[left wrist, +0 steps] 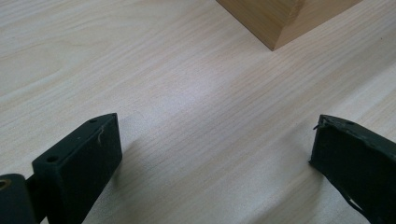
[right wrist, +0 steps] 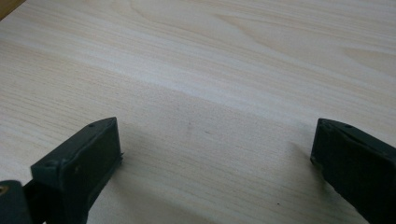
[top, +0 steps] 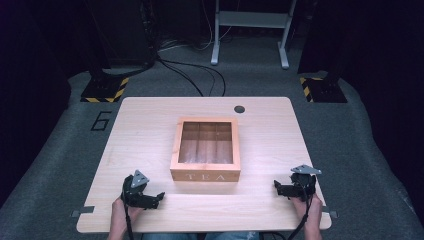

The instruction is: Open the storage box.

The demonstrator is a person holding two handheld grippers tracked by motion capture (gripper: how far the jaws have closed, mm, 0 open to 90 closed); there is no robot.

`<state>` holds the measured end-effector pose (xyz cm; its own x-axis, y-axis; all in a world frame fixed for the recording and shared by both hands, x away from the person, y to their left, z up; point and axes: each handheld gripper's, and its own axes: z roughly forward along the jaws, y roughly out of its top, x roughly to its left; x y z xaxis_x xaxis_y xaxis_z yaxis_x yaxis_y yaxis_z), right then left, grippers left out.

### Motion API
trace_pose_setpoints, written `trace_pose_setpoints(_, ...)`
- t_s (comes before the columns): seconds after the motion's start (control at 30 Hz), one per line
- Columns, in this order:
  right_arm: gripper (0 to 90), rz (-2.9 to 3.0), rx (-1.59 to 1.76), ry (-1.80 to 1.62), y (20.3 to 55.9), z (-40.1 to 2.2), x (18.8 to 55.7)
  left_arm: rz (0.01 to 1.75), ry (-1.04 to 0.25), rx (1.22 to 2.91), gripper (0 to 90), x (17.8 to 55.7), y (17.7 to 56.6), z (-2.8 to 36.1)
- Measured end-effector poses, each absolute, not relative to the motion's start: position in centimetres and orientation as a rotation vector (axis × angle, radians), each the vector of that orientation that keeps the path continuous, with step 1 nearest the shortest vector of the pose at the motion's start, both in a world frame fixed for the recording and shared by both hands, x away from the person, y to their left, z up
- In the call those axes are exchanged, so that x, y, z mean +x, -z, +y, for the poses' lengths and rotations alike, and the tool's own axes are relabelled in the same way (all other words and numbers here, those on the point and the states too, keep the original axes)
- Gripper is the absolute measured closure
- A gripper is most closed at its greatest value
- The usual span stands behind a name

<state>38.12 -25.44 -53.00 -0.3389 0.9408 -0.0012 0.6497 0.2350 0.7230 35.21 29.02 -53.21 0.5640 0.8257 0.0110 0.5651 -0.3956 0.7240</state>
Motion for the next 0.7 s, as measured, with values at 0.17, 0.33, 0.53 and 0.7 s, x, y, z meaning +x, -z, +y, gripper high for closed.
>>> trace_pose_setpoints(0.17,1.1,2.074,1.457,-0.885,52.99,-25.44,38.11,1.121,-0.493,2.114,1.3,35.25,53.18,29.08)
trace_pose_setpoints(0.33,1.2,2.074,1.457,-0.885,52.99,-25.45,38.12,1.114,-0.480,2.124,0.7,35.27,53.14,29.13)
trace_pose_setpoints(0.53,1.1,2.074,1.458,-0.886,52.99,-25.45,38.12,1.102,-0.476,2.115,0.0,35.32,53.12,29.21)
trace_pose_setpoints(0.7,1.1,2.074,1.456,-0.886,52.99,-25.45,38.13,1.088,-0.453,2.076,0.1,35.36,52.69,29.16)
